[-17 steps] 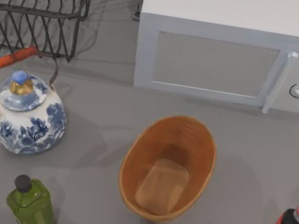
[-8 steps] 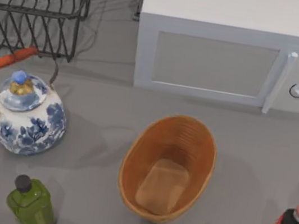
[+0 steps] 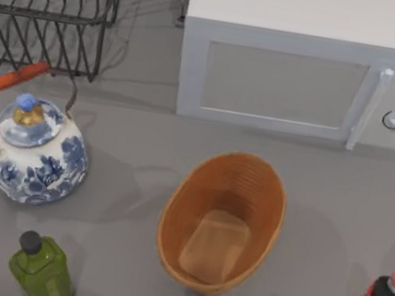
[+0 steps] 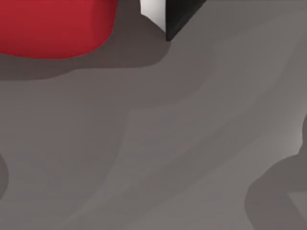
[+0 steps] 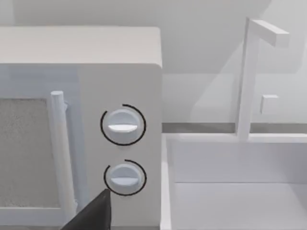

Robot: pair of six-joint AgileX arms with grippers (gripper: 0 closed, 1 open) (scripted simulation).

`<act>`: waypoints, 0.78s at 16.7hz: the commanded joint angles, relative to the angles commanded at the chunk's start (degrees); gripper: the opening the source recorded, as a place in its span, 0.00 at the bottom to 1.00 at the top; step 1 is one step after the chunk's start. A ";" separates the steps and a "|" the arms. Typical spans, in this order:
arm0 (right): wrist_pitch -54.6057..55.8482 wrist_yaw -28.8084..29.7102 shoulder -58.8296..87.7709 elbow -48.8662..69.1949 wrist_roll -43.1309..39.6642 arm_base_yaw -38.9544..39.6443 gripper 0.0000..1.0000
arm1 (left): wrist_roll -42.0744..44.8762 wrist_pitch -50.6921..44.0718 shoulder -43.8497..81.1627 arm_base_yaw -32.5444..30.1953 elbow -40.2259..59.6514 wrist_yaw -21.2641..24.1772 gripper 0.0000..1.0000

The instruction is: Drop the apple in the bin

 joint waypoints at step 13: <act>0.00 0.00 0.00 0.00 0.00 0.00 1.00 | 0.00 0.00 0.00 0.00 0.00 0.00 0.17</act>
